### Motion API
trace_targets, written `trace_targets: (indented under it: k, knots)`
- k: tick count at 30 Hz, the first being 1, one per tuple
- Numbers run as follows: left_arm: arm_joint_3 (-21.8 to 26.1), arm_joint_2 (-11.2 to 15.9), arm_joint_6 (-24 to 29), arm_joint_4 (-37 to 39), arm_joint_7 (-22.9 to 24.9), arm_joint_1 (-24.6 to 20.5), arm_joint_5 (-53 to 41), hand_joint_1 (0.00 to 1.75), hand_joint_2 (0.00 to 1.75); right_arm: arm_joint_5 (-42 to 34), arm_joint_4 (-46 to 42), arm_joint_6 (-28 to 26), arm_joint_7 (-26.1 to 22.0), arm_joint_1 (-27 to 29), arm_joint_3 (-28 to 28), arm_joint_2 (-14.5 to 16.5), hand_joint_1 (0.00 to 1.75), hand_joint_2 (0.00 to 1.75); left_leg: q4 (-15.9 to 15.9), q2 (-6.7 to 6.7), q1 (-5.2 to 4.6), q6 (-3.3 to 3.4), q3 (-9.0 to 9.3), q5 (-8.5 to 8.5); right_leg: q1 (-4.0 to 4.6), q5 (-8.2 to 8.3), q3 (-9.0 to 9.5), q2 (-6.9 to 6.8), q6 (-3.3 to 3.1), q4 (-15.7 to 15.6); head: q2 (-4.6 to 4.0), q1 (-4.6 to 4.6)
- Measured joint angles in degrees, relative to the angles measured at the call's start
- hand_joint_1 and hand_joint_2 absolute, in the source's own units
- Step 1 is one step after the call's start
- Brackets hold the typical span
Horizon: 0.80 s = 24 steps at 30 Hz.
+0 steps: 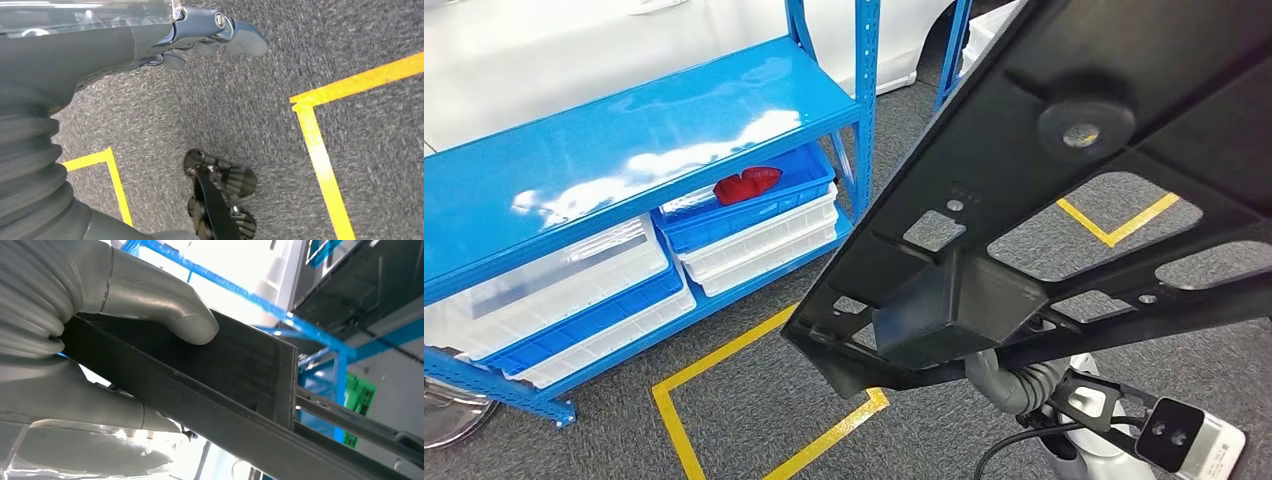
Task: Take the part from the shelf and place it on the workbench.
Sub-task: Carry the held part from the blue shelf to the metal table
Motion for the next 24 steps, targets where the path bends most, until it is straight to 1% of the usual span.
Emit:
trace_targets:
  k: [1, 2, 3, 4, 5, 6, 7, 8, 9, 10, 11, 12, 13, 14, 15, 16, 17, 18, 19, 20, 21, 22, 23, 24]
  knots:
    - [0.0, 0.0, 0.0, 0.0, -0.1, 0.1, 0.1, 0.0, 1.75, -0.8, 0.1, -0.2, 0.0, -0.2, 0.0, -0.6, 1.75, 1.75, 2.2, -0.2, 0.0, -0.03, -1.13, -0.32, 0.03, 0.0, -0.01, 0.7, -0.01, 0.1, 0.01, 0.0]
    - [0.0, 0.0, 0.0, 0.0, -0.3, 0.2, 0.2, 0.0, 1.75, -1.5, 0.2, -0.3, 0.0, -0.4, 0.0, -1.2, 1.75, 1.75, 2.0, -0.28, 0.01, 0.0, -1.2, 0.59, 0.04, -0.01, 0.0, 1.42, 0.0, 0.2, 0.01, 0.0]
    - [0.0, -0.1, 0.0, 0.0, -0.5, 0.2, 0.4, 0.0, 1.75, -2.2, 0.4, -0.3, 0.0, -0.8, 0.0, -1.8, 1.75, 1.75, -0.4, -0.49, 0.05, 0.08, -0.21, 2.51, 0.02, -0.04, 0.02, 2.17, 0.06, 0.3, 0.02, 0.01]
    - [0.1, -0.1, -0.1, 0.0, -0.9, 0.2, 0.7, 0.0, 1.75, -3.0, 0.5, -0.4, 0.0, -1.3, 0.1, -2.2, 1.75, 1.75, -4.4, -1.18, 0.11, 0.21, 1.5, 4.84, -0.02, -0.11, 0.01, 2.9, 0.18, 0.5, 0.02, 0.0]
    - [0.2, -0.1, -0.2, 0.0, -1.3, 0.2, 0.9, 0.0, 1.75, -3.7, 0.7, -0.6, 0.0, -2.0, 0.2, -2.7, 1.75, 1.75, -8.3, -2.41, 0.21, 0.37, 3.23, 6.51, 0.03, -0.21, -0.11, 3.59, 0.4, 0.8, 0.02, 0.0]
    - [0.3, -0.2, -0.3, 0.0, -1.7, 0.1, 1.1, 0.0, 1.75, -4.4, 0.9, -0.9, 0.0, -2.6, 0.3, -3.2, 1.75, 1.75, -11.2, -3.48, 0.3, 0.53, 4.47, 7.53, 0.0, -0.26, -0.31, 4.23, 0.71, 1.1, 0.02, 0.01]
    - [0.4, -0.2, -0.5, 0.0, -2.0, 0.1, 1.3, 0.0, 1.75, -5.0, 1.0, -1.2, 0.0, -3.2, 0.5, -3.7, 1.75, 1.75, -12.8, -4.26, 0.29, 0.71, 5.14, 7.83, -0.05, -0.24, -0.57, 4.8, 1.06, 1.3, 0.01, -0.02]
    - [0.5, -0.2, -0.8, 0.0, -2.2, 0.0, 1.6, 0.0, 1.75, -5.7, 1.2, -1.4, 0.0, -3.7, 0.7, -4.3, 1.75, 1.75, -13.2, -4.48, 0.18, 0.94, 5.27, 7.64, -0.16, -0.13, -0.84, 5.32, 1.47, 1.4, 0.01, -0.05]
    - [0.7, -0.3, -1.1, 0.0, -2.4, -0.2, 1.9, 0.0, 1.75, -6.5, 1.4, -1.4, 0.0, -4.1, 0.9, -5.0, 1.75, 1.75, -13.3, -3.99, 0.16, 1.27, 5.29, 7.78, -0.27, 0.07, -1.03, 5.84, 1.87, 1.3, 0.02, -0.08]
    - [1.0, -0.4, -1.5, 0.0, -2.7, -0.3, 2.3, 0.0, 1.75, -7.4, 1.5, -1.3, 0.0, -4.5, 1.0, -5.7, 1.75, 1.75, -13.6, -3.43, 0.15, 1.69, 5.39, 8.0, -0.33, 0.07, -1.16, 5.62, 2.21, 1.4, 0.02, -0.14]
    - [1.2, -0.6, -1.9, 0.0, -2.9, -0.4, 2.7, 0.0, 1.75, -8.2, 1.7, -1.2, 0.0, -5.0, 1.1, -6.4, 1.75, 1.75, -13.9, -2.83, 0.2, 2.12, 5.5, 8.22, -0.29, -0.33, -1.5, 4.58, 2.54, 2.0, 0.02, 0.02]
    - [1.5, -0.8, -2.0, 0.0, -3.1, -0.4, 2.9, 0.0, 1.75, -8.8, 1.9, -1.1, 0.0, -5.4, 1.1, -6.9, 1.75, 1.75, -14.2, -2.16, 0.29, 2.48, 5.59, 8.41, -0.22, -1.36, -2.31, 3.1, 2.86, 3.6, 0.02, 0.19]
    - [1.7, -0.9, -1.9, 0.0, -3.2, -0.3, 3.1, 0.0, 1.75, -8.9, 2.0, -0.9, 0.0, -5.7, 1.1, -7.2, 1.75, 1.75, -14.3, -1.48, 0.25, 2.72, 5.63, 8.48, -0.25, -2.92, -3.65, 1.36, 3.14, 6.4, 0.02, 0.36]
    - [1.9, -1.0, -1.7, 0.0, -3.3, -0.2, 3.2, 0.0, 1.75, -8.4, 2.1, -0.5, 0.0, -5.7, 1.1, -7.3, 1.75, 1.75, -14.3, -0.84, 0.19, 2.85, 5.62, 8.47, -0.3, -4.74, -5.5, 0.18, 3.44, 10.2, 0.02, 0.54]
    - [2.2, -1.1, -1.4, 0.0, -3.3, -0.1, 3.2, 0.0, 1.75, -7.5, 2.1, 0.0, 0.0, -5.3, 1.2, -7.1, 1.75, 1.75, -14.3, -0.15, 0.15, 2.92, 5.59, 8.42, -0.44, -6.24, -7.36, -0.31, 3.69, 14.0, 0.02, 0.56]
    - [2.4, -1.3, -1.2, 0.0, -3.3, 0.0, 3.3, 0.0, 1.75, -6.1, 2.0, 0.6, 0.0, -4.6, 1.2, -6.7, 1.75, 1.75, -14.3, 0.51, 0.12, 2.92, 5.6, 8.36, -0.58, -6.89, -8.57, -0.51, 3.85, 16.5, 0.02, 0.57]
    - [2.6, -1.4, -0.9, 0.0, -3.3, 0.0, 3.2, 0.0, 1.75, -4.7, 1.9, 1.2, 0.0, -3.8, 1.3, -6.2, 1.75, 1.75, -14.3, 1.17, 0.11, 2.88, 5.62, 8.29, -0.69, -6.51, -8.75, -0.66, 3.92, 17.0, 0.02, 0.58]
    - [2.7, -1.5, -0.7, 0.0, -3.3, -0.1, 3.2, 0.0, 1.75, -3.5, 1.7, 1.6, 0.0, -3.2, 1.4, -5.6, 1.75, 1.75, -14.3, 1.8, 0.11, 2.8, 5.68, 8.2, -0.74, -5.17, -7.74, -0.91, 3.88, 15.0, 0.02, 0.6]
    - [2.7, -1.6, -0.5, 0.0, -3.2, -0.1, 3.0, 0.0, 1.75, -2.6, 1.4, 1.9, 0.0, -2.8, 1.6, -5.0, 1.75, 1.75, -14.3, 2.39, 0.1, 2.67, 5.78, 8.09, -0.7, -3.3, -5.73, -1.58, 3.73, 11.3, 0.02, 0.6]
    - [2.7, -1.6, -0.3, 0.0, -3.1, -0.2, 2.8, 0.0, 1.75, -2.1, 1.2, 1.9, 0.0, -2.8, 1.7, -4.3, 1.75, 1.75, -14.2, 2.94, 0.03, 2.49, 5.91, 7.95, -0.49, -1.88, -3.5, -3.09, 3.41, 7.1, 0.02, 0.61]
    - [2.7, -1.7, -0.2, 0.0, -2.9, -0.2, 2.5, 0.0, 1.75, -2.0, 1.0, 1.9, 0.0, -3.1, 1.8, -3.7, 1.75, 1.75, -14.2, 3.47, -0.13, 2.25, 6.03, 7.79, -0.2, -0.89, -1.76, -4.38, 2.94, 3.7, 0.02, 0.57]
    - [2.7, -1.6, -0.1, 0.0, -2.6, -0.3, 2.2, 0.0, 1.75, -2.1, 0.9, 1.7, 0.0, -3.6, 2.0, -3.2, 1.75, 1.75, -14.2, 4.0, -0.27, 1.96, 6.16, 7.66, 0.1, -0.5, -0.75, -5.3, 2.44, 1.6, 0.02, 0.57]
    - [2.7, -1.6, 0.0, 0.0, -2.2, -0.3, 1.9, 0.0, 1.75, -2.5, 0.9, 1.4, 0.0, -4.2, 2.2, -2.8, 1.75, 1.75, -14.2, 4.55, -0.38, 1.64, 6.29, 7.55, 0.36, -0.6, -0.5, -5.66, 1.96, 0.9, 0.01, 0.54]
    - [2.7, -1.5, 0.2, 0.0, -1.7, -0.4, 1.7, 0.0, 1.75, -2.8, 0.9, 1.1, 0.0, -4.9, 2.4, -2.6, 1.75, 1.75, -14.3, 5.16, -0.46, 1.31, 6.45, 7.48, 0.48, -0.48, -0.6, -4.95, 1.55, 0.9, 0.01, 0.53]
